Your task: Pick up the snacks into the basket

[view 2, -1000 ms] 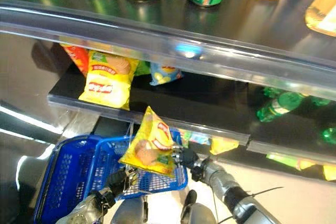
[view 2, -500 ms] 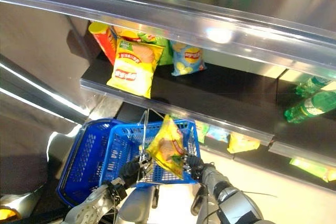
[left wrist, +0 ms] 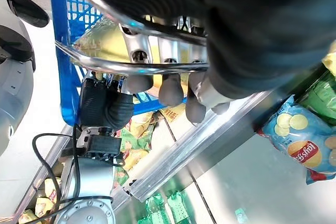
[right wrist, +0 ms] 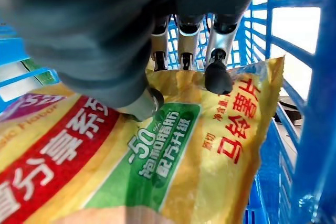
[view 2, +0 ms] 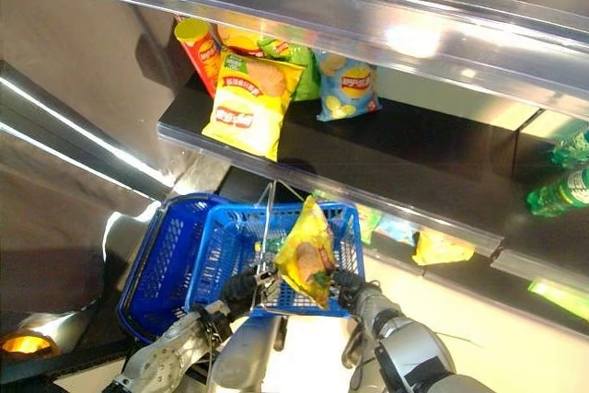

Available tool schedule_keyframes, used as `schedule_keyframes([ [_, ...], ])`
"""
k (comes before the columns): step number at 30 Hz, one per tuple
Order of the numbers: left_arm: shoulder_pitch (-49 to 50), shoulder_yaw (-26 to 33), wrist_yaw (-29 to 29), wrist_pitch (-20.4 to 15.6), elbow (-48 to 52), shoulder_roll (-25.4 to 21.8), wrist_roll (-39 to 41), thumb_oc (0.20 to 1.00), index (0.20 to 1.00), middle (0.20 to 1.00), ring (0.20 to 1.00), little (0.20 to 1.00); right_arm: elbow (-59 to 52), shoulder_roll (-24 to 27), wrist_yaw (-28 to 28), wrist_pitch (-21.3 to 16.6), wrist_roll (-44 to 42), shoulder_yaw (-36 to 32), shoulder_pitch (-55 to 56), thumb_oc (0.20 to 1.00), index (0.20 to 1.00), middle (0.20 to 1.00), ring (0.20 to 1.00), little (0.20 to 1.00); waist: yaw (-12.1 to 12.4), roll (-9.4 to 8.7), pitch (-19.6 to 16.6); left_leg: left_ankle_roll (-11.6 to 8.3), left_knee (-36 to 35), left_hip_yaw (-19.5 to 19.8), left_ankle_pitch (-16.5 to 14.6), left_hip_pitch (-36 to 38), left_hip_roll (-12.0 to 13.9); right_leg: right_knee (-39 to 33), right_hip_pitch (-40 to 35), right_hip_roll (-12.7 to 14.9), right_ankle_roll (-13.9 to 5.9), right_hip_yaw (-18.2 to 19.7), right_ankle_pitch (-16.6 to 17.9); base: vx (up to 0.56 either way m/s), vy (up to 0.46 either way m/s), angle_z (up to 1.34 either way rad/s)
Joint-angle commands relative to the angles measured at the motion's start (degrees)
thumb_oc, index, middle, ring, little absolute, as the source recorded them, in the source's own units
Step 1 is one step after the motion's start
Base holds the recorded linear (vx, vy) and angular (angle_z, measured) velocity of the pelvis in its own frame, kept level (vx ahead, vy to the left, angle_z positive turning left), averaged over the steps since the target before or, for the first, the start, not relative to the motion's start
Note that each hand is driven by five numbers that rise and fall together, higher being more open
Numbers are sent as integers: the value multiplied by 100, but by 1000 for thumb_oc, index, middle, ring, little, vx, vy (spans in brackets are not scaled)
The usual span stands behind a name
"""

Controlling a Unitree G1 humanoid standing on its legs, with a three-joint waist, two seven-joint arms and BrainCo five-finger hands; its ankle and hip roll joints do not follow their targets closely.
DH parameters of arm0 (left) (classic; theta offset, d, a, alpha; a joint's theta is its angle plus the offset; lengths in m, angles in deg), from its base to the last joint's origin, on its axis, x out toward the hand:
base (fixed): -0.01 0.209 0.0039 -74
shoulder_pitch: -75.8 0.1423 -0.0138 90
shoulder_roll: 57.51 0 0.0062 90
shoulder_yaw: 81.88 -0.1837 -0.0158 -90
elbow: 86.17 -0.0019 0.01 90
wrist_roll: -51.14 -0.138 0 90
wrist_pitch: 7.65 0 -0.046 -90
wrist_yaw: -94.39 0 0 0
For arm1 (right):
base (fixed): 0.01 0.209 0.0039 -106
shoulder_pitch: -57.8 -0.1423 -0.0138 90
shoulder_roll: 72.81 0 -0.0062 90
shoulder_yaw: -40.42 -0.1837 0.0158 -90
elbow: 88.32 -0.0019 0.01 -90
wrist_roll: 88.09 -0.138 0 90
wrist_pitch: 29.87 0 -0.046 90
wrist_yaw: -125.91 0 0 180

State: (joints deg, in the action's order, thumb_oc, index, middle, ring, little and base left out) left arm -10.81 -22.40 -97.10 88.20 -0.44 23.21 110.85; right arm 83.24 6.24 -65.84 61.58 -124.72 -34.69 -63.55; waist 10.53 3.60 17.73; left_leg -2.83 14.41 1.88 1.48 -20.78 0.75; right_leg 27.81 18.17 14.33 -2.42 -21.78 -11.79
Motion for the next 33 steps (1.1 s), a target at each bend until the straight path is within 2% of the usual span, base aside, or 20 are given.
schedule_keyframes([
  [1,-270,73,-342,-514,1843,-17,385,200,200,200,200,200,359,180,228,-19,122,-141,-42,1000,1000,1000,1000,1000,217,15,-231,366,361,-285,-261,-214,27,-347,-167,235,-587,234,833,0,0,0],
  [5,-272,77,-310,-530,1880,-34,368,200,200,200,200,200,370,169,249,-14,358,-63,-75,1000,1000,1000,1000,1000,177,-11,-245,379,382,-307,-276,-247,34,-304,-89,222,-580,279,831,0,0,0],
  [6,-257,90,-316,-523,1924,-66,341,200,200,200,200,200,397,210,273,-63,949,121,-137,1000,1000,1000,1000,1000,159,-35,-253,382,389,-319,-273,-265,37,-295,-52,220,-570,311,842,0,0,0],
  [7,-257,91,-316,-523,1924,-66,341,200,200,200,200,200,397,210,273,-64,950,121,-137,1000,1000,1000,1000,1000,159,-36,-254,382,389,-319,-273,-266,37,-294,-50,221,-570,311,842,0,0,0],
  [8,-246,99,-329,-537,1952,-94,302,200,200,200,200,200,398,281,330,-132,1651,360,-209,1000,1000,1000,1000,1000,128,-61,-256,387,385,-332,-271,-271,40,-293,-14,211,-565,328,863,0,0,0],
  [9,-246,100,-329,-537,1952,-94,302,200,200,200,200,200,398,280,331,-132,1652,360,-209,1000,1000,1000,1000,1000,127,-61,-256,387,385,-332,-271,-272,39,-292,-13,212,-565,329,862,0,0,0],
  [10,-246,96,-338,-541,1958,-110,279,200,200,200,200,200,398,321,402,-181,2158,540,-258,1000,1000,1000,1000,1000,107,-70,-255,388,393,-345,-267,-283,40,-291,0,206,-562,336,873,-33,10,-2],
  [11,-226,136,-321,-583,2000,-166,231,200,200,200,200,200,288,387,679,-304,3461,1051,-444,1000,1000,1000,1000,1000,50,-105,-239,390,403,-372,-262,-305,48,-273,47,184,-546,380,888,-33,10,-2],
  [12,-226,137,-321,-582,2000,-166,231,200,200,200,200,200,288,386,679,-304,3462,1052,-444,1000,1000,1000,1000,1000,49,-105,-239,390,405,-372,-263,-305,48,-271,47,184,-546,380,887,-43,10,-8],
  [13,-184,208,-313,-617,2043,-214,191,200,200,200,200,200,99,425,914,-331,4611,1503,-599,1000,1000,1000,1000,1000,-7,-142,-209,388,427,-382,-267,-325,59,-250,108,165,-540,434,907,-19,3,-8],
  [14,-183,209,-313,-616,2044,-214,191,200,200,200,200,200,98,425,915,-330,4612,1504,-599,1000,1000,1000,1000,1000,-9,-143,-209,389,428,-382,-268,-325,59,-248,109,166,-541,434,906,-33,6,-7],
  [16,-37,409,-285,-644,2109,-257,188,200,200,200,200,200,-231,492,1051,-266,5612,1796,-595,1000,1000,1000,1000,1000,-108,-196,-160,388,503,-418,-292,-367,78,-196,187,123,-517,520,905,-33,8,-4],
  [18,-35,410,-284,-644,2110,-257,188,200,200,200,200,200,-232,492,1051,-265,5613,1796,-594,1000,1000,1000,1000,1000,-108,-197,-161,388,504,-418,-293,-368,78,-195,188,124,-517,521,905,-14,3,-15],
  [22,243,714,-253,-688,2143,-284,210,200,200,200,200,200,-939,683,1063,-256,6104,1823,-374,1000,1000,1000,1000,1000,-269,-298,-94,382,563,-469,-326,-398,112,-156,261,85,-491,597,905,-25,2,-12],
  [23,381,858,-249,-694,2149,-288,209,200,200,200,200,200,-1567,850,1049,-289,6080,1757,-163,1000,1000,1000,1000,1000,-325,-350,-67,380,561,-481,-330,-374,129,-153,271,75,-493,626,915,0,0,0],
  [25,386,856,-248,-693,2152,-286,209,200,200,200,200,200,-1581,856,1044,-282,6080,1757,-153,1000,1000,1000,1000,1000,-324,-349,-71,380,560,-484,-331,-373,129,-152,271,76,-493,628,914,-2,-2,-10],
  [26,499,991,-259,-700,2140,-310,197,200,200,200,200,200,-2579,1180,980,-327,5935,1572,225,1000,1000,1000,1000,1000,-411,-425,-46,374,547,-491,-334,-342,153,-171,258,70,-499,644,939,12,-15,-20],
  [29,673,1147,-334,-750,2088,-365,154,200,200,200,200,200,-4356,1834,718,-426,5349,1045,1090,1000,1000,1000,1000,1000,-549,-517,-53,359,478,-513,-328,-252,186,-205,217,69,-510,662,934,24,-15,-13],
  [31,728,1210,-420,-805,1893,-398,33,200,200,200,200,200,-5288,2242,519,-512,4841,628,1722,1000,1000,1000,1000,1000,-624,-570,-76,345,366,-530,-293,-137,208,-310,114,62,-523,665,964,17,-11,-3],
  [33,739,1216,-443,-828,1777,-382,-39,200,200,200,200,200,-5533,2338,471,-537,4707,508,1918,1000,1000,1000,1000,1000,-641,-586,-87,339,275,-547,-268,-55,222,-374,68,55,-536,669,988,11,1,-3],
])
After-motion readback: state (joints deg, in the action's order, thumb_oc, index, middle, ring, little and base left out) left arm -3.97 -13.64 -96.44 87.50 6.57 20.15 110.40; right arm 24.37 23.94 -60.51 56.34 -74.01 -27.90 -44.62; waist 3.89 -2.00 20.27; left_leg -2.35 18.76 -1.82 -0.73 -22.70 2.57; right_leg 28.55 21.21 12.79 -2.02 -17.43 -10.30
